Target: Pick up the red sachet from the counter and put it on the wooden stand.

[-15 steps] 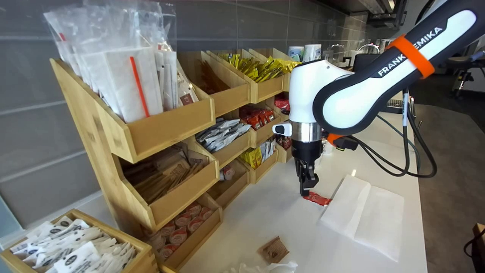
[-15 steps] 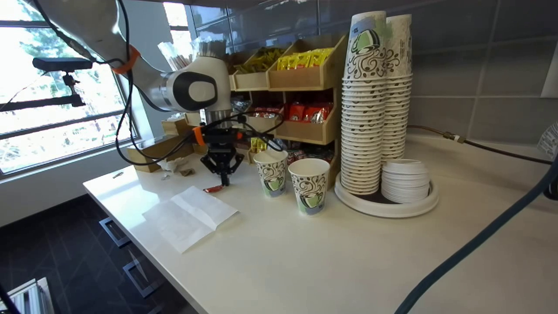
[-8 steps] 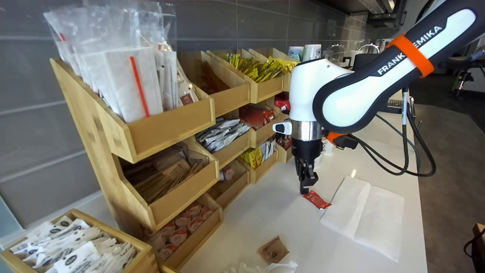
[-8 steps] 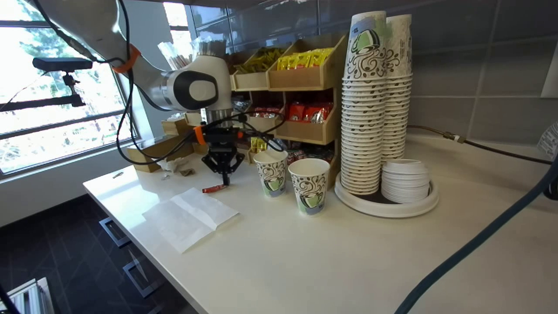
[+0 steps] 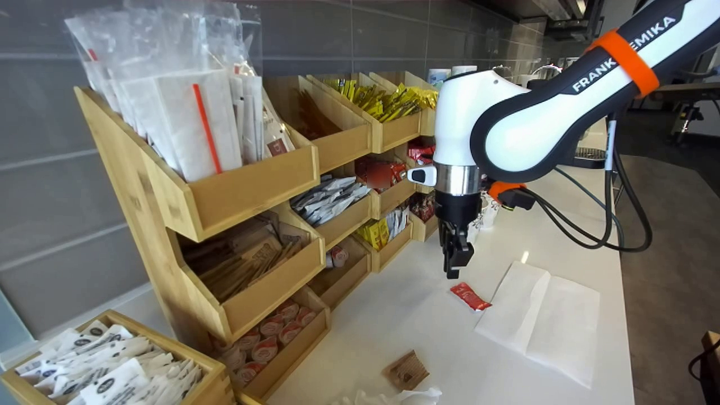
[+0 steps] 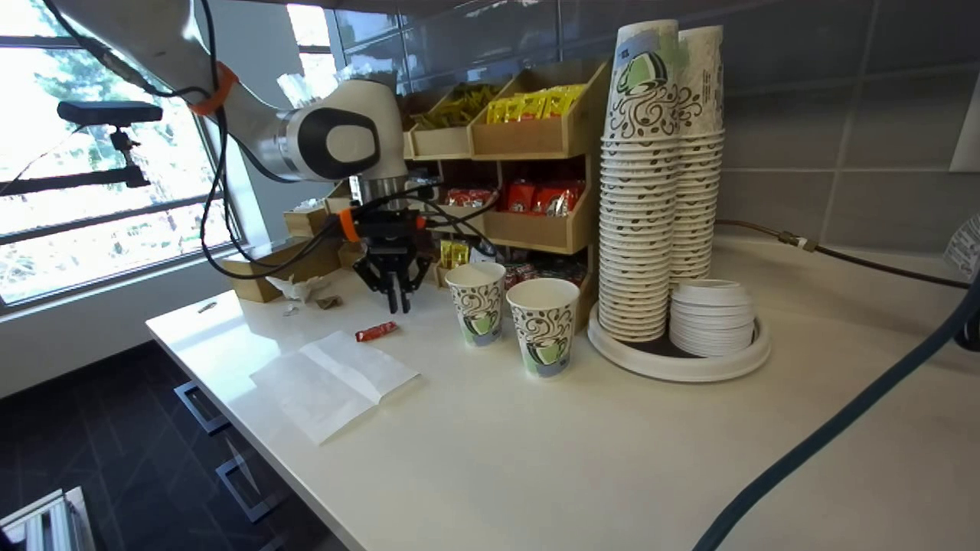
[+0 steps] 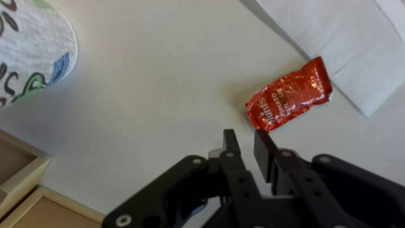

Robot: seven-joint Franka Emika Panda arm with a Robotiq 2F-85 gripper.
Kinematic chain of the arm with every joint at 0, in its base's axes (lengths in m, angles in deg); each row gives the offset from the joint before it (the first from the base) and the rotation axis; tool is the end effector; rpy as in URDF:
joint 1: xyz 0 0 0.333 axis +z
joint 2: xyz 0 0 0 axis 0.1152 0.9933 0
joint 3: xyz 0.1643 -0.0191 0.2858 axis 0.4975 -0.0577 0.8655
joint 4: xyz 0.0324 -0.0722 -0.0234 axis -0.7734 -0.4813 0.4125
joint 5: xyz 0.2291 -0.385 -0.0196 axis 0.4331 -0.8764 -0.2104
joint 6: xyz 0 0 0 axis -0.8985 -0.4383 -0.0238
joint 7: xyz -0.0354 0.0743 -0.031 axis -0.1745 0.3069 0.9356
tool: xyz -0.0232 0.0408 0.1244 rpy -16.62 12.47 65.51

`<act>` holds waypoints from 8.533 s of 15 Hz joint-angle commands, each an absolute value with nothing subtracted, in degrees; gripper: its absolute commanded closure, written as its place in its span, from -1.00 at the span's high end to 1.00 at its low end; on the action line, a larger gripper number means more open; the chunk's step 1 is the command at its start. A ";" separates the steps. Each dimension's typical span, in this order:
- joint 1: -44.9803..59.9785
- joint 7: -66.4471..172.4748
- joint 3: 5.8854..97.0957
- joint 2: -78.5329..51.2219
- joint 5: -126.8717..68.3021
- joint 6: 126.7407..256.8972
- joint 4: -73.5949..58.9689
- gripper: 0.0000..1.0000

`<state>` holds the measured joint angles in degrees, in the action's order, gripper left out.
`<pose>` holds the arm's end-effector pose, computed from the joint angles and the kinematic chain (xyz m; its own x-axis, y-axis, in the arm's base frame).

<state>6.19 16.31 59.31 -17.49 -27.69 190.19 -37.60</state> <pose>0.6022 0.0355 0.2456 0.8042 0.5933 -0.0357 0.5930 -0.8049 -0.0202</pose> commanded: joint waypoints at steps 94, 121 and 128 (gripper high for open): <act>16.58 -29.10 51.35 -38.63 -4.25 218.11 -44.57 -1.00; 18.52 -58.72 50.90 -30.86 3.22 231.43 -43.30 -1.00; 19.03 -62.65 51.27 -29.21 7.89 231.82 -41.56 -1.00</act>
<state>18.46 -58.93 51.06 -30.88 3.82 230.72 -43.66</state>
